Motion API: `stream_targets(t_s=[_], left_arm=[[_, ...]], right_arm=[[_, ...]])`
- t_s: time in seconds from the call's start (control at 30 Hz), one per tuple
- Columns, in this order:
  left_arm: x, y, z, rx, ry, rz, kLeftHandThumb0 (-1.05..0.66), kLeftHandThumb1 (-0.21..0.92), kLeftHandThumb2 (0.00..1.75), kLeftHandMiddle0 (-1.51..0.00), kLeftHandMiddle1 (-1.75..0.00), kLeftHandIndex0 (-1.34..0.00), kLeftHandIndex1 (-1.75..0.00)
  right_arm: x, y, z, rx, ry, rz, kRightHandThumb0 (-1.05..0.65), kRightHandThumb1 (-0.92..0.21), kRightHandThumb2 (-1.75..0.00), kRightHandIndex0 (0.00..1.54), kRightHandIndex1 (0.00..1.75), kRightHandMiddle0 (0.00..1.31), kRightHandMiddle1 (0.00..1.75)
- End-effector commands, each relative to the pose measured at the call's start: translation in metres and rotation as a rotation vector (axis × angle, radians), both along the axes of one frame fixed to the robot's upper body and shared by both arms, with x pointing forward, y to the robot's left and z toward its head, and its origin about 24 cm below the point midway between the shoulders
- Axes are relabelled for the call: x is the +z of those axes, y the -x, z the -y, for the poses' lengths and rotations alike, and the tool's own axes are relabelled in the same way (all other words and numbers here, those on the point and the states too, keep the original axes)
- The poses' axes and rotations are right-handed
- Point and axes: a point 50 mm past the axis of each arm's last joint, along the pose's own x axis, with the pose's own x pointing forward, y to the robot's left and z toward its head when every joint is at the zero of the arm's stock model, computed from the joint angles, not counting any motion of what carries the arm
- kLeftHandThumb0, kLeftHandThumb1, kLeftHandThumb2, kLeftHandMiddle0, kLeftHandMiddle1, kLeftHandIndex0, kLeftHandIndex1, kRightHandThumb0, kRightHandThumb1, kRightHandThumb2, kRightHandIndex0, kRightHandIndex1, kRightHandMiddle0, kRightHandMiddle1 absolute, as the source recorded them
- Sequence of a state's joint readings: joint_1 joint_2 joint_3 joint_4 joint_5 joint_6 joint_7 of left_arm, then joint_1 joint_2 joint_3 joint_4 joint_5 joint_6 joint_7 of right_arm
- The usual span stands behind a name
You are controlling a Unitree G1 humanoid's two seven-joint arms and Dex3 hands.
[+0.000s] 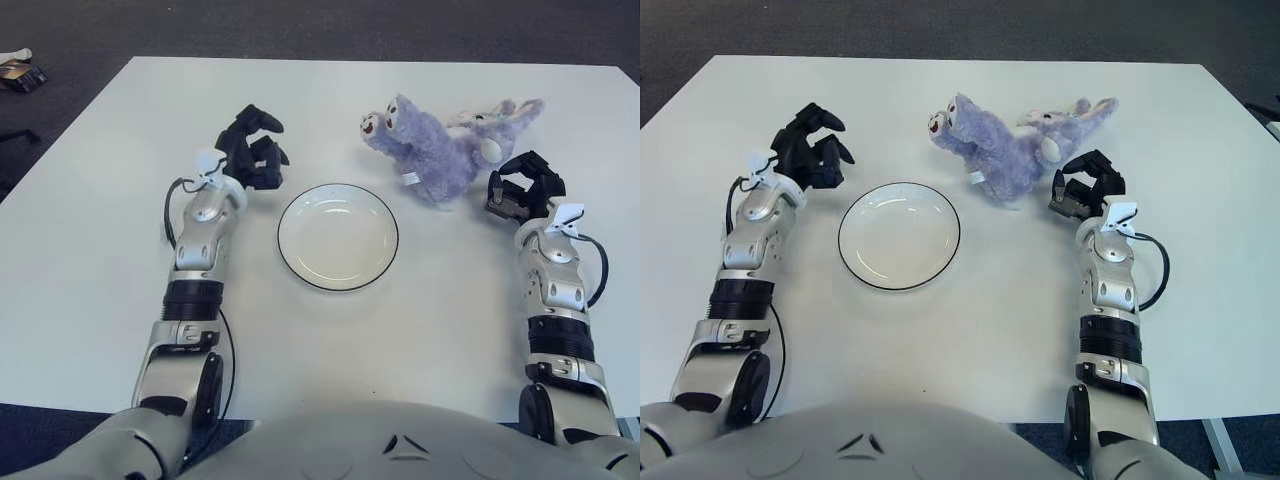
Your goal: Put the doll into the plate.
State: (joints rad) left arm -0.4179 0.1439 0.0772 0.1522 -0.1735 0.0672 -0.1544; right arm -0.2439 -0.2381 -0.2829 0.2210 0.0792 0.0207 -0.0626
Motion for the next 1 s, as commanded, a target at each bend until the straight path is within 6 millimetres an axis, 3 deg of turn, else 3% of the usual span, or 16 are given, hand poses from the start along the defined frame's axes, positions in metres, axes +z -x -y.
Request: stream_targets(t_s=[0.0, 0.5, 0.7, 0.83, 0.9, 0.97], left_arm=[[0.005, -0.004, 0.005, -0.026, -0.017, 0.012, -0.01, 0.31, 1.28, -0.68, -1.59, -0.4, -1.75], [0.013, -0.014, 0.02, -0.083, -0.017, 0.037, -0.01, 0.38, 1.19, -0.64, -1.55, -0.37, -1.75], [0.017, -0.016, 0.032, -0.131, -0.014, 0.031, -0.01, 0.51, 0.99, -0.56, -1.46, -0.35, -1.75], [0.02, -0.015, 0.042, -0.166, -0.025, 0.034, -0.01, 0.68, 0.76, -0.45, -1.4, -0.31, -1.75], [0.022, -0.016, 0.045, -0.178, -0.038, 0.034, -0.01, 0.71, 0.76, -0.35, -1.55, -0.27, -1.73], [0.023, -0.016, 0.048, -0.19, -0.057, 0.034, -0.01, 0.83, 0.62, -0.24, -1.63, -0.2, -1.71]], right_arm=[[0.004, -0.003, 0.001, -0.004, 0.016, 0.005, -0.46, -0.39, -1.22, 1.01, 1.75, 0.55, 1.75], [0.008, -0.005, 0.007, -0.01, 0.042, 0.009, -0.46, -0.39, -1.23, 1.03, 1.75, 0.56, 1.75], [0.007, -0.005, 0.008, -0.012, 0.042, -0.002, -0.46, -0.39, -1.22, 1.02, 1.75, 0.56, 1.75], [0.005, -0.005, 0.007, -0.012, 0.039, -0.008, -0.46, -0.39, -1.22, 1.02, 1.75, 0.55, 1.75], [0.005, -0.005, 0.007, -0.011, 0.039, -0.012, -0.46, -0.39, -1.22, 1.02, 1.75, 0.55, 1.75], [0.004, -0.005, 0.007, -0.011, 0.038, -0.016, -0.46, -0.4, -1.21, 1.01, 1.75, 0.55, 1.75]])
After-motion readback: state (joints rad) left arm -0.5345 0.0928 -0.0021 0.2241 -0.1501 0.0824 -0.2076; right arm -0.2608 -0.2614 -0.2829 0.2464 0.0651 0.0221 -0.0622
